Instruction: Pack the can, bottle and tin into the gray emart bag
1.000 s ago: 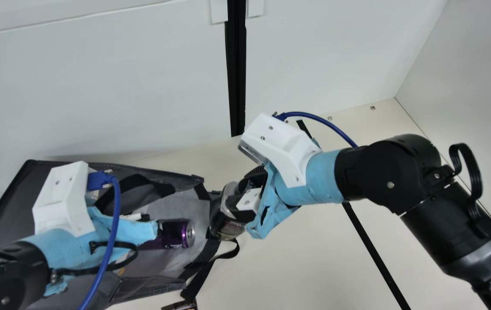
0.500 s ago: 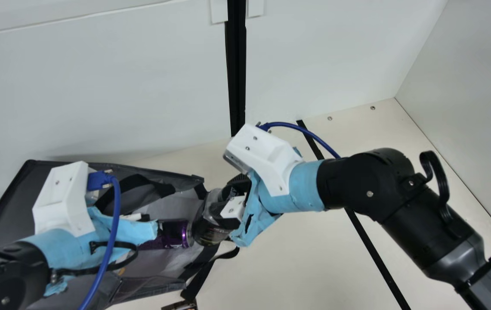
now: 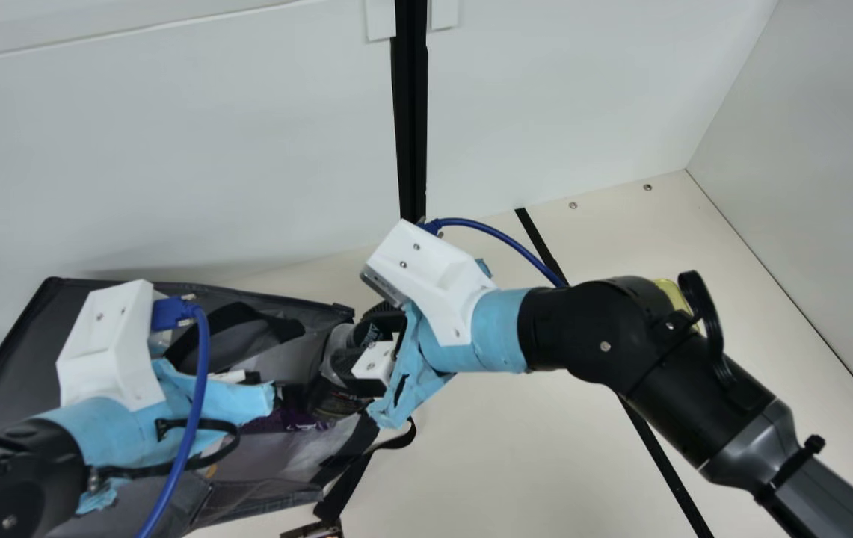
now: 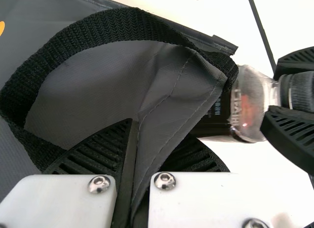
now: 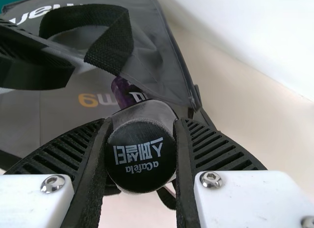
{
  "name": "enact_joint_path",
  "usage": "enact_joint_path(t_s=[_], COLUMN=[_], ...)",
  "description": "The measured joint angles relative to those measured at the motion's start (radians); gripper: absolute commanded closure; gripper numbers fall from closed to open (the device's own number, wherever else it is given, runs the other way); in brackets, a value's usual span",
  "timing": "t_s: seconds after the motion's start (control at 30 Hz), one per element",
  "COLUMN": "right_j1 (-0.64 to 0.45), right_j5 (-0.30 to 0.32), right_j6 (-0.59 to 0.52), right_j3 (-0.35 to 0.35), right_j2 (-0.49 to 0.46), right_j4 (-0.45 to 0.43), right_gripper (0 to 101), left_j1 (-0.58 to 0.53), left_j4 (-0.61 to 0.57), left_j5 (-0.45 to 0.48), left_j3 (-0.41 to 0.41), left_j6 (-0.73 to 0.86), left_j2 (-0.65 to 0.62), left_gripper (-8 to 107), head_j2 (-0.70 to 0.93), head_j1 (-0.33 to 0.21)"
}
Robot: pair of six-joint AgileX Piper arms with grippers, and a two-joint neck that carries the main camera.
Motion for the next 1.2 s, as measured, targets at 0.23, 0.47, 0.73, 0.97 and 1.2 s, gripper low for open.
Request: enact_joint_path(t_s=[0.23, 0.47, 0.73, 0.97, 1.2], right_j1=[0.021, 0.046, 0.076, 0.099, 0.113], right_j5=[-0.073, -0.135, -0.186, -0.216, -0.24], right_j6=[-0.038, -0.086, -0.148, -0.19, -0.227], right_j3=[0.033, 0.069, 0.096, 0.107, 0.113], right_j2=[0.012, 0.023, 0.041, 0.062, 0.087], right_j4=[0.056, 0.13, 0.212, 0.269, 0.315], right_gripper=[101, 101, 101, 101, 101], left_j1=[0.0, 0.0, 0.0, 0.0, 0.0], left_j4=[0.0, 0.0, 0.0, 0.0, 0.0], left_j5=[0.0, 0.0, 0.0, 0.0, 0.0], left_j3=[0.0, 0.0, 0.0, 0.0, 0.0], left_j6=[0.0, 0.0, 0.0, 0.0, 0.0], left_j2=[0.0, 0.0, 0.0, 0.0, 0.0], left_gripper=[89, 89, 89, 89, 89], head_j2=[0.002, 0.0, 0.002, 0.0, 0.0], head_j1=[0.0, 0.0, 0.0, 0.0, 0.0])
